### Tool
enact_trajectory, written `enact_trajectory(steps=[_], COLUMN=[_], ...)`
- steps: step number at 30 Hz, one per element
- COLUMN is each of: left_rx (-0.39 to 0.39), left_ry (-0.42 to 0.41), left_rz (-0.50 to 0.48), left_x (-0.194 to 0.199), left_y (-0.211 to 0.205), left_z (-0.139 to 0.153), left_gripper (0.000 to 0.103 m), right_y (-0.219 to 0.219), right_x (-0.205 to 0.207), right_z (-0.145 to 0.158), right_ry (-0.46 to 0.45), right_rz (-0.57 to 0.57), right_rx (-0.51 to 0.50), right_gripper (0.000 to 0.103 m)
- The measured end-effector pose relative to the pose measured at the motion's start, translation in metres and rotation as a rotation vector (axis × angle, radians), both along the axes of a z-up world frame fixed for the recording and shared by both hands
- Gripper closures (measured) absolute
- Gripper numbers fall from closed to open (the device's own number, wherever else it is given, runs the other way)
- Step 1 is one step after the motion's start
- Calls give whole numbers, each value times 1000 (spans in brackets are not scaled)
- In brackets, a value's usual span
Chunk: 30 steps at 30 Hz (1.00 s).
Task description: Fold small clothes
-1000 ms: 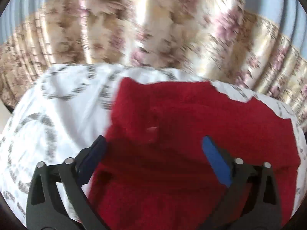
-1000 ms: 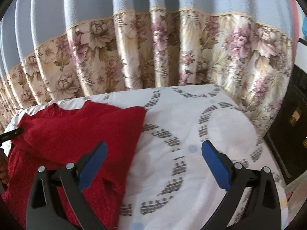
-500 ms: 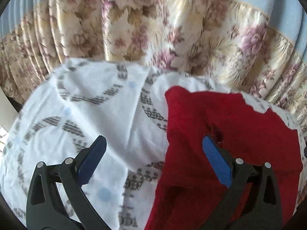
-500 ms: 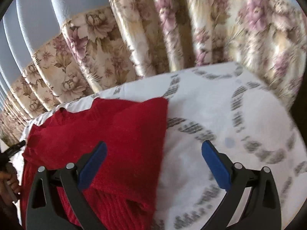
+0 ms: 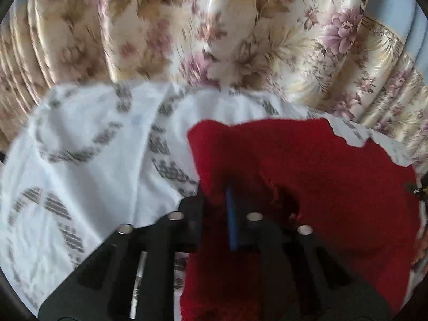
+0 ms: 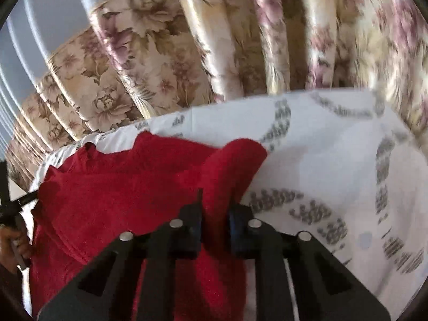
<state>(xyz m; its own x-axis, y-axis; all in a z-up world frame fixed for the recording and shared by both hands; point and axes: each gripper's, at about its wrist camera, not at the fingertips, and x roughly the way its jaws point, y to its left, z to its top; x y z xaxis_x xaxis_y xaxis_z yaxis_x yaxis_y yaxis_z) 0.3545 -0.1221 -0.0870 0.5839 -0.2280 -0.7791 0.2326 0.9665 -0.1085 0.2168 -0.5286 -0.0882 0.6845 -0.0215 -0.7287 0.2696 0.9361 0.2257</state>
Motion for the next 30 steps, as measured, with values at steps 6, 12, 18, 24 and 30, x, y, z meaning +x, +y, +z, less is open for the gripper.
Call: enact_trajectory(steps=[6, 12, 18, 24, 30], left_rx=[31, 48, 160, 111, 69], left_ry=[-227, -246, -72, -134, -186], left_rz=[109, 222, 281, 251, 144], left_x=[-30, -23, -5, -56, -87], left_y=[9, 26, 57, 96, 73], left_z=[36, 42, 9, 37, 54], left_gripper=[93, 91, 20, 7, 6], right_y=[17, 13, -4, -7, 22], right_x=[4, 25, 23, -54, -101], right_z=[40, 35, 7, 33, 48], right_ry=[-106, -74, 75, 9, -38], right_rz=[46, 74, 27, 16, 57], right_rx=[-206, -260, -197, -204, -226], right_gripper=[91, 89, 12, 12, 11])
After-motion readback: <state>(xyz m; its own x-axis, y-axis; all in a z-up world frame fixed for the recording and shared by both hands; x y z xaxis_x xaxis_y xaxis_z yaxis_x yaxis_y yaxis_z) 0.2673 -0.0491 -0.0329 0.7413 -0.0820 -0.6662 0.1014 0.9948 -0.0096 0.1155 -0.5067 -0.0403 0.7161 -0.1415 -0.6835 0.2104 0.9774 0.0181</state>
